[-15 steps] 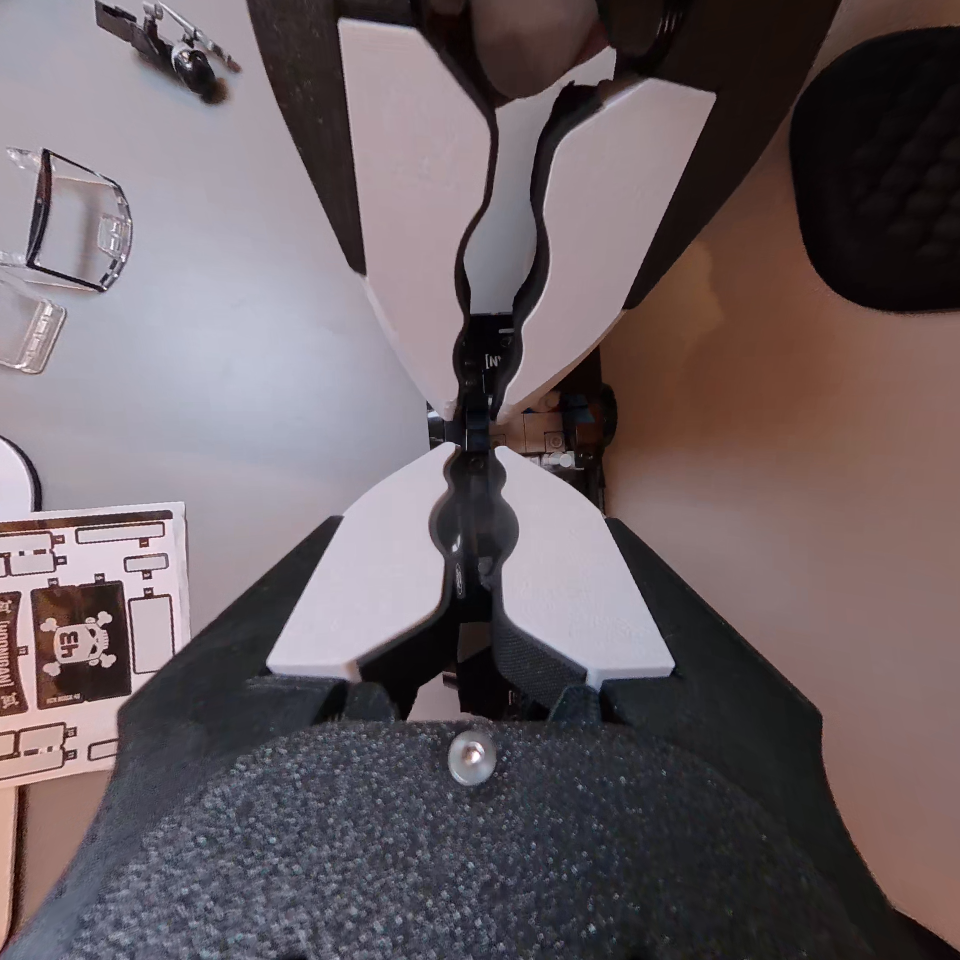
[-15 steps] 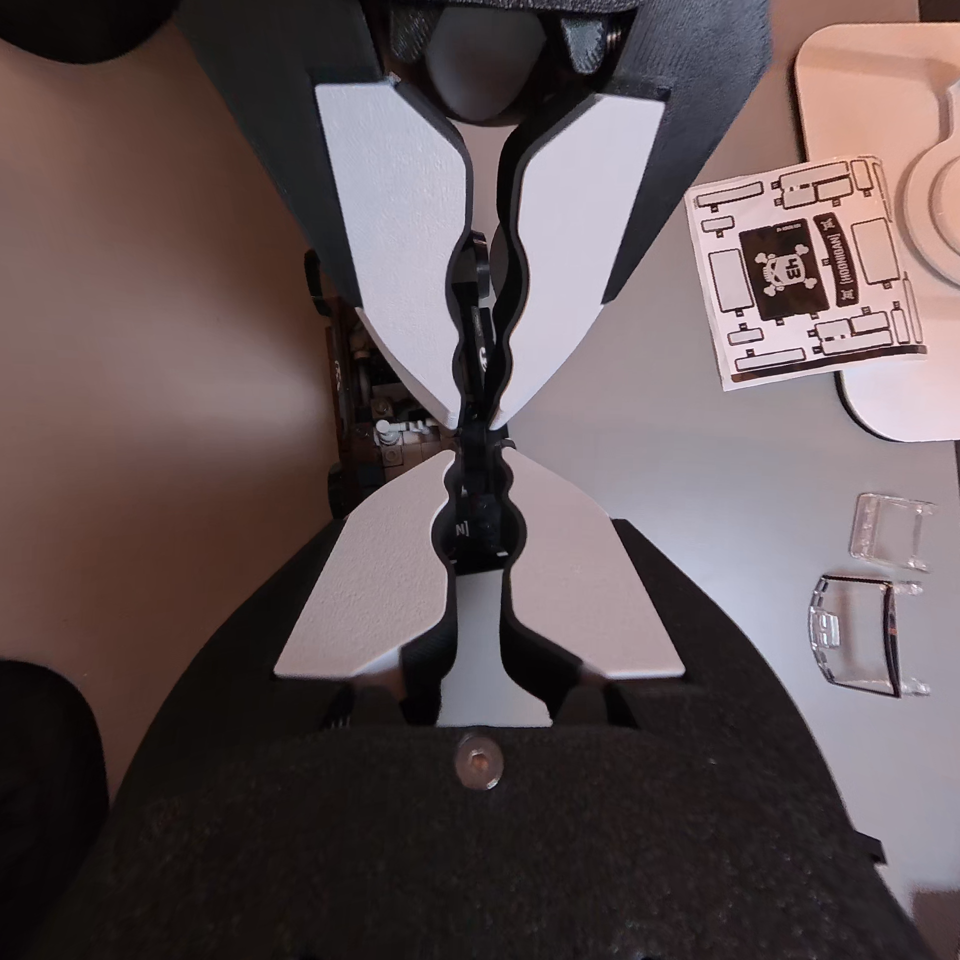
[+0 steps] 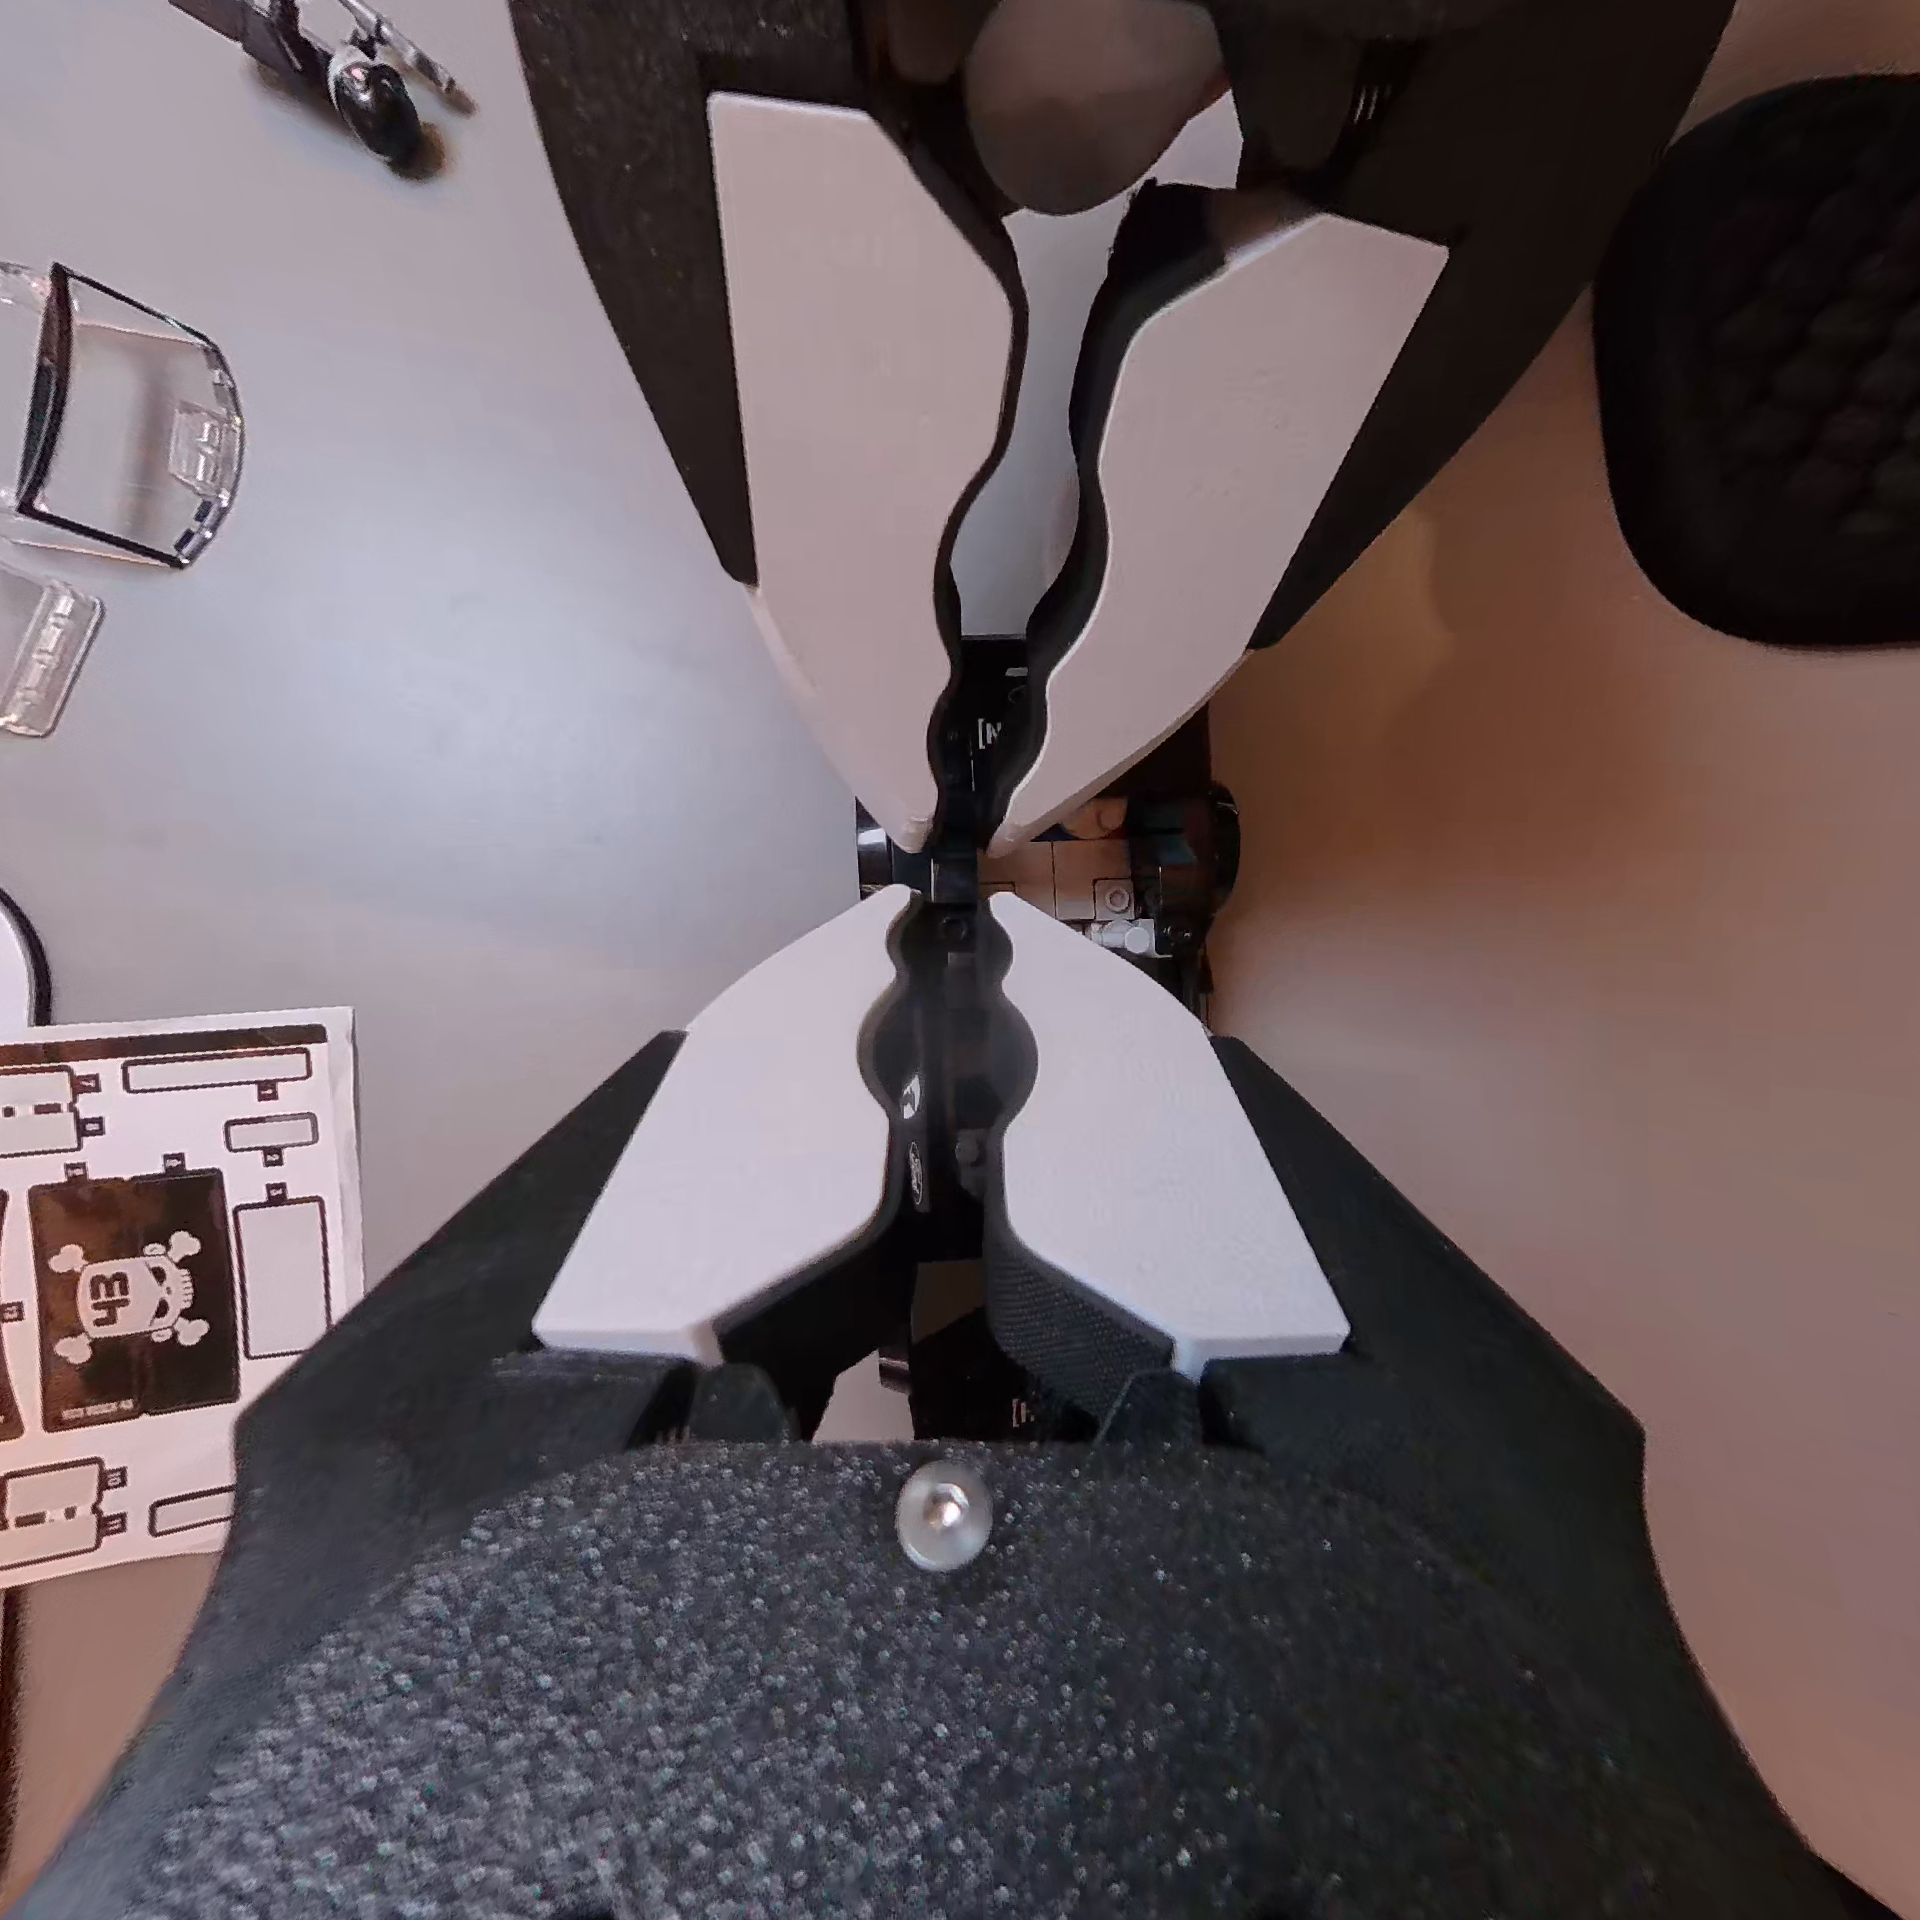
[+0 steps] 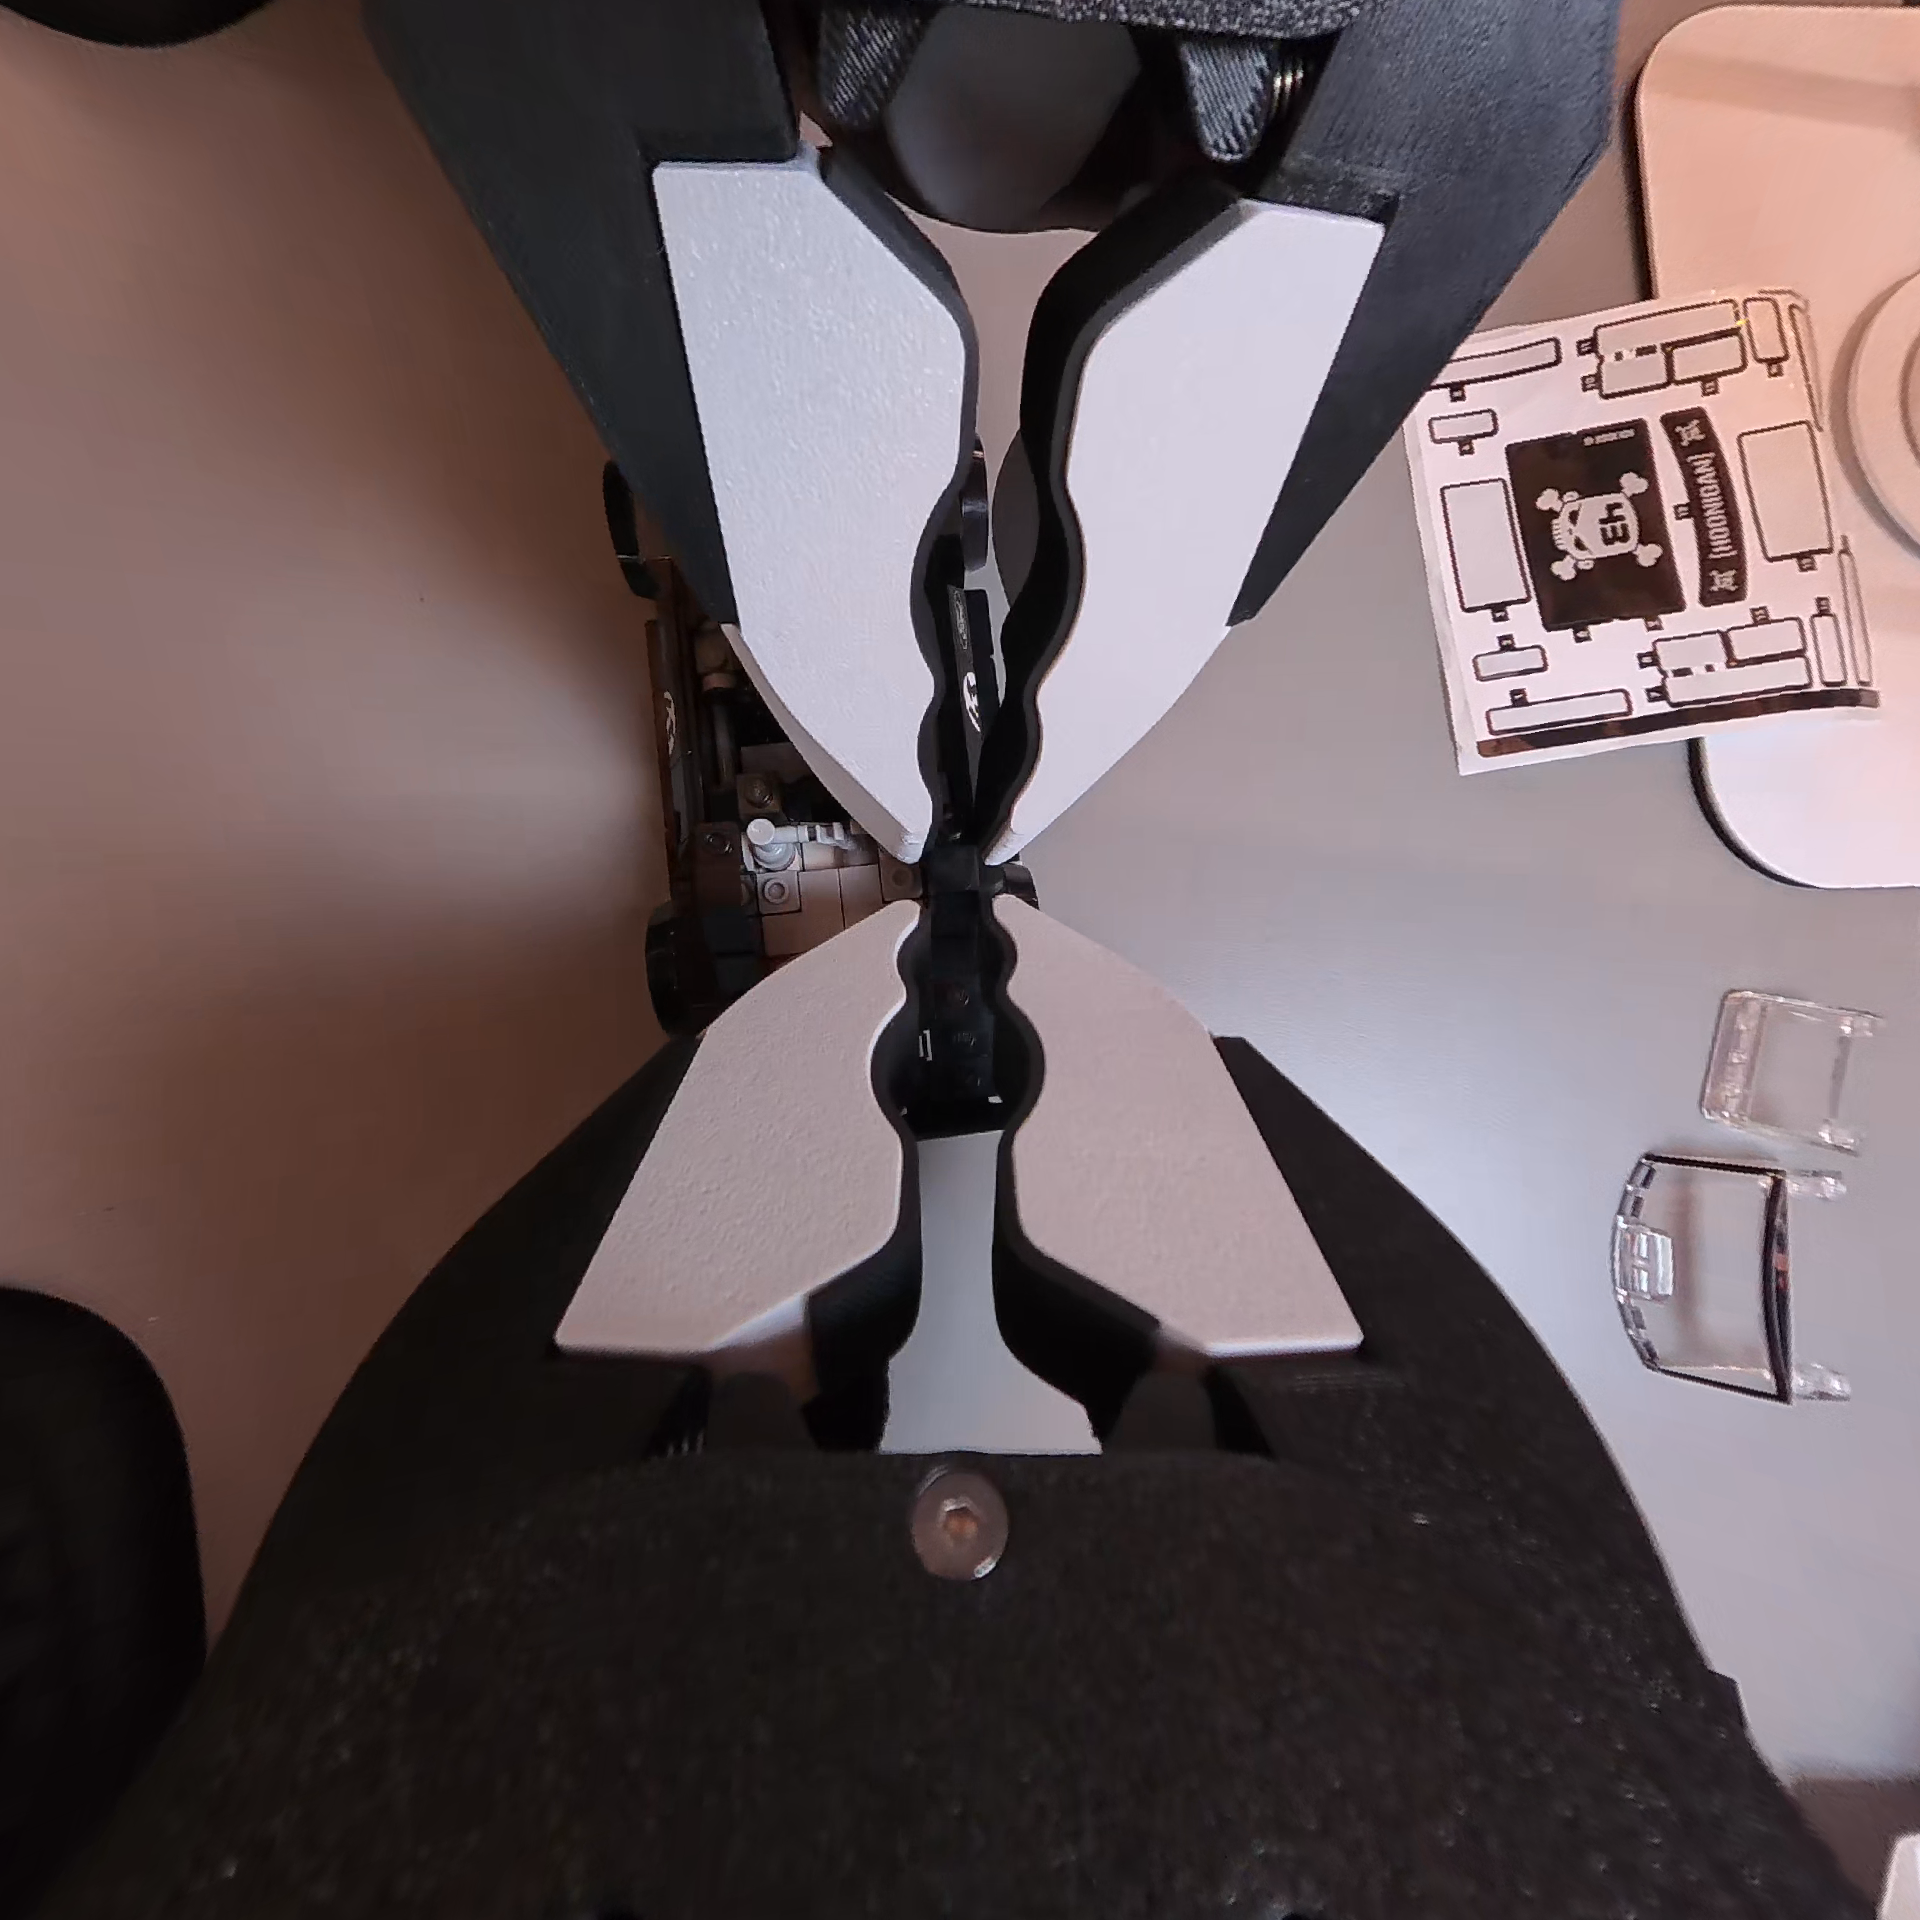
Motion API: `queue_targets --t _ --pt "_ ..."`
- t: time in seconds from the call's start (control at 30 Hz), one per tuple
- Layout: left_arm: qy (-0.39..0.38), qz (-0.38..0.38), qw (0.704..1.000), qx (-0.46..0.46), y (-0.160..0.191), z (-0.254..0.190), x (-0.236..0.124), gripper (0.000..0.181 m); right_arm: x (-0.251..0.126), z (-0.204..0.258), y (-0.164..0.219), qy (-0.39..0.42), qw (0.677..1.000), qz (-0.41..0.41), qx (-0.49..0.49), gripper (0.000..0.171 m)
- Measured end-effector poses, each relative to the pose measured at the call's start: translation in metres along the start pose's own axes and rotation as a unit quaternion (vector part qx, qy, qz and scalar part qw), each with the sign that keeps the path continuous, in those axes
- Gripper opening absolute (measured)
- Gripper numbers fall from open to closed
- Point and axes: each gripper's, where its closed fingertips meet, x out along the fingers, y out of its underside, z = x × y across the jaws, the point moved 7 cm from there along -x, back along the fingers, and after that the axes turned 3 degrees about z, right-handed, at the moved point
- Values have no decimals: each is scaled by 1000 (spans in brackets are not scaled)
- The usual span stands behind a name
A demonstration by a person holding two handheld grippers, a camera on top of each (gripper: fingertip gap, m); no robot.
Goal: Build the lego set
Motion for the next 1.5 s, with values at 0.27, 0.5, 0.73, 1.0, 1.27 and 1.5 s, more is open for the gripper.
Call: queue_targets --t 0.27,0.5,0.73,1.0,1.27,1.5 --pt "-1 -9 1000 -7 1 0 -4 9 2 0 -1 6 1000 -8 -4 7" --pt "-2 -6 1000 -5 2 -1 -3 8 3 1 1 7 1000 -25 2 7" --pt "-2 16 1000 2 -2 -2 -1 8 -1 2 3 -17 999 -27 30 11" --pt "0 30 1000 9 -3 -2 2 8 -10 -1 9 -12 1000 -17 22 13" --pt "4 39 999 14 -4 0 -3 8 -3 0 6 6 1000 -7 2 6" --pt "12 38 999 14 -3 1 -5 8 2 2 5 8 1000 1 0 4"
